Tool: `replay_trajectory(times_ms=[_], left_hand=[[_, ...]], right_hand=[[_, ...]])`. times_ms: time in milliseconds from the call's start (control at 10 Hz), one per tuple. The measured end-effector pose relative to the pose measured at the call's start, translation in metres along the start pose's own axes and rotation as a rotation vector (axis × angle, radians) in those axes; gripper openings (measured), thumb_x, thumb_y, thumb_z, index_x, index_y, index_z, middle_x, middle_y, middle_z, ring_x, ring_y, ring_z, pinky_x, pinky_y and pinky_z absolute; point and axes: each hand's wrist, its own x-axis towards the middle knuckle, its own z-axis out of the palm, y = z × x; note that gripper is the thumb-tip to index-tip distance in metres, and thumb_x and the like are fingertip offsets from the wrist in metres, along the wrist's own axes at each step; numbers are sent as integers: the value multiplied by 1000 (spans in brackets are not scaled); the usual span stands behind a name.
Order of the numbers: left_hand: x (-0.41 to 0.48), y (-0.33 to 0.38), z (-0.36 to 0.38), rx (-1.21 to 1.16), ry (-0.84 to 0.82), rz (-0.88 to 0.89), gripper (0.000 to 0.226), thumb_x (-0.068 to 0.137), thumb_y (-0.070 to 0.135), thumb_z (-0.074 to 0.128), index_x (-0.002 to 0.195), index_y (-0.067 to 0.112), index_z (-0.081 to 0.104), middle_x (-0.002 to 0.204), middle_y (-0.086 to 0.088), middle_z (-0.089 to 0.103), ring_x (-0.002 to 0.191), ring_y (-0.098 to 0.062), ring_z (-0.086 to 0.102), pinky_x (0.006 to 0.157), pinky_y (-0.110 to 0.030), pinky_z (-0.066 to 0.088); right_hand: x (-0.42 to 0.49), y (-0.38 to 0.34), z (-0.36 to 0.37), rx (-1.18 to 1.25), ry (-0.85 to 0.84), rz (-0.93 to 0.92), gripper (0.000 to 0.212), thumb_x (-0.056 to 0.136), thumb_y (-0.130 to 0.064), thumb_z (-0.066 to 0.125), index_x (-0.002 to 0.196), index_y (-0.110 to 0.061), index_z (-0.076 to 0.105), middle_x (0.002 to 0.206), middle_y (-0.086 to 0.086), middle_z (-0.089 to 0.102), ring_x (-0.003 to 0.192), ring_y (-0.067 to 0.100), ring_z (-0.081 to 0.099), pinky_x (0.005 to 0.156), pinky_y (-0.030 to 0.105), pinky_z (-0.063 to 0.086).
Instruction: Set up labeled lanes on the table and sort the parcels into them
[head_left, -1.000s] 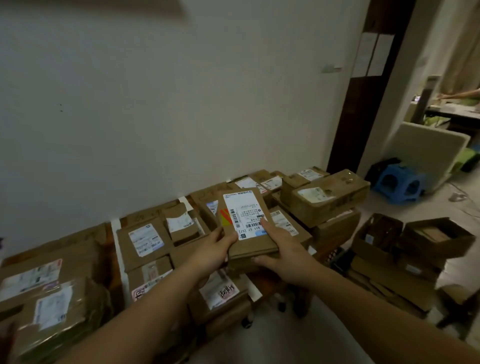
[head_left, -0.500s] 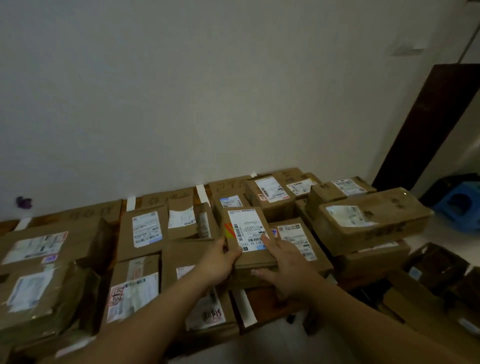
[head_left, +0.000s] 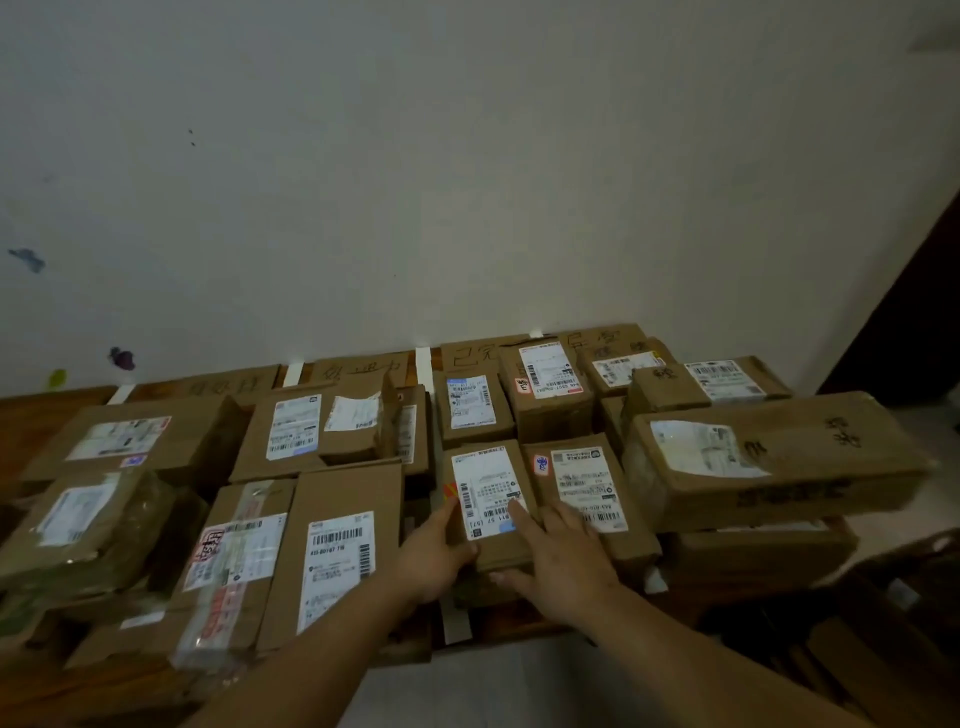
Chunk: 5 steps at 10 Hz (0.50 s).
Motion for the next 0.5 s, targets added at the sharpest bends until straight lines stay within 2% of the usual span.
replay_trajectory(times_ms=[100, 200, 300, 400, 500], left_hand=[[8, 1, 6, 80, -26, 23, 68, 89, 16, 60, 145, 30, 25, 131, 5, 55, 102, -3, 51, 79, -11, 42], [15, -2, 14, 125, -59, 47, 61, 89, 18, 60, 141, 30, 32, 130, 6, 56, 100, 1, 51, 74, -6, 40], [23, -8, 19, 199, -112, 39, 72, 89, 16, 61, 148, 27, 20, 140, 2, 48, 122, -10, 48, 100, -22, 41], [32, -7, 19, 359, -160, -20, 84, 89, 18, 61, 151, 23, 5, 147, -3, 38, 129, -18, 43, 107, -33, 38], [31, 5, 15, 550, -88, 14, 76, 90, 21, 57, 150, 20, 12, 153, -7, 24, 135, -24, 34, 108, -32, 33]], right_hand=[[5, 4, 11, -59, -2, 5, 87, 82, -71, 42, 151, -34, 3, 154, 3, 20, 143, 28, 4, 115, 48, 2], [7, 7, 22, -134, 11, 1, 81, 85, -64, 45, 150, -32, 9, 155, 5, 16, 144, 30, 3, 114, 49, 1], [10, 7, 30, -201, -20, -3, 75, 88, -57, 46, 150, -30, 14, 157, 7, 7, 144, 32, -2, 114, 52, -2], [13, 4, 30, -203, -19, -13, 75, 88, -57, 47, 149, -28, 16, 157, 7, 6, 144, 32, -2, 114, 53, -1], [13, 3, 18, -165, -23, -44, 76, 86, -59, 48, 149, -29, 18, 157, 6, 6, 144, 30, -1, 114, 52, 1]])
